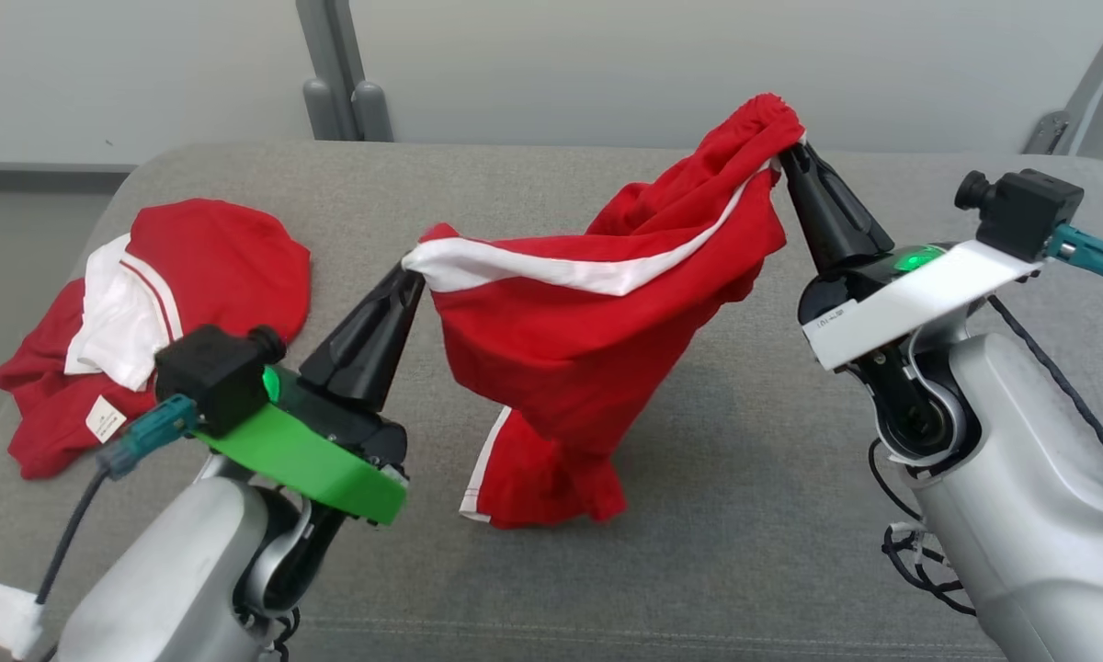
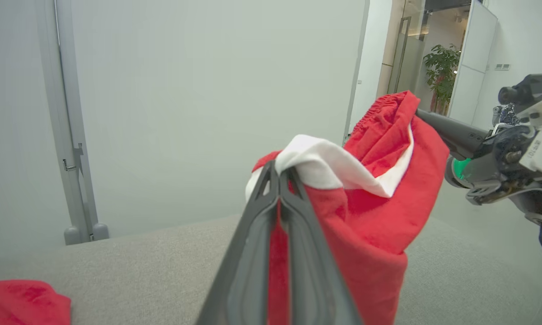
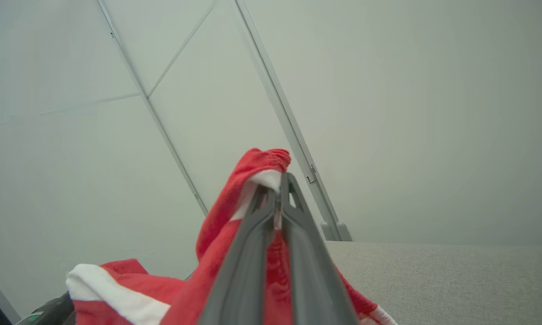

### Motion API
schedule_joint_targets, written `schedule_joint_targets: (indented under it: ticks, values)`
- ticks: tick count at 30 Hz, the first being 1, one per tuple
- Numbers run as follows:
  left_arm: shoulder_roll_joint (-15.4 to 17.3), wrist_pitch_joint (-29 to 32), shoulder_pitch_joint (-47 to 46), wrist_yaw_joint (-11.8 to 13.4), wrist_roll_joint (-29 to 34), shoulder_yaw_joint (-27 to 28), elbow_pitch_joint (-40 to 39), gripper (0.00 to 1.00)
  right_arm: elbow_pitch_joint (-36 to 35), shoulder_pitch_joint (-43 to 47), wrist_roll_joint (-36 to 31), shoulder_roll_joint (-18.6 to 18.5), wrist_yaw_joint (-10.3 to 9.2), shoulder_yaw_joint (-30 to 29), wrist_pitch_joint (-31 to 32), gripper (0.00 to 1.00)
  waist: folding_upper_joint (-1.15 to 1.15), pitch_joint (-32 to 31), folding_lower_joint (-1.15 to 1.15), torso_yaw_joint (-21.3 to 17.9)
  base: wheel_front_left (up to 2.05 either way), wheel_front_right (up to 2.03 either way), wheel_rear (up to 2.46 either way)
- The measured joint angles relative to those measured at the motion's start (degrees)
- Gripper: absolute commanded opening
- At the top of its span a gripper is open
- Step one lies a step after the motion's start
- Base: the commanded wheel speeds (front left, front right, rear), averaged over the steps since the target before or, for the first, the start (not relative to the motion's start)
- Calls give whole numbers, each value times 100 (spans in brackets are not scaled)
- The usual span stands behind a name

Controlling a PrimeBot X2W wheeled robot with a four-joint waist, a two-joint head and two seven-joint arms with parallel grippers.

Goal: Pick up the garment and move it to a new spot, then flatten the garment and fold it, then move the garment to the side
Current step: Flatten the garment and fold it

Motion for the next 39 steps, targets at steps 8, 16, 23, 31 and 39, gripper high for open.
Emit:
schedule_joint_targets:
  ticks: [8, 16, 23, 31, 39]
  values:
    - [671, -10, 212, 470, 194, 479, -1362, 0, -1018, 434, 600, -58, -16, -346, 439, 0, 0, -102, 0, -318, 0, 0, 0]
    - [1249, 426, 508, 831, 252, 720, -2599, 0, -2448, 706, 1176, 4, -134, -435, 806, 0, 0, -104, 0, -696, 0, 0, 0]
    - [1651, 850, 689, 1094, 400, 1010, -3699, 0, -3609, 1198, 1541, -30, -535, -503, 1112, 0, 0, -33, 0, -958, 0, 0, 0]
    - [1856, 1290, 860, 1216, 477, 1511, -4437, 0, -4473, 1728, 1610, -211, -1073, -799, 1241, 0, 0, 155, 0, -988, 0, 0, 0]
    - [1777, 1662, 1740, 1258, 311, 1784, -4757, 0, -5082, 2640, 1755, -101, -1368, -860, 1299, 0, 0, 440, 0, -935, 0, 0, 0]
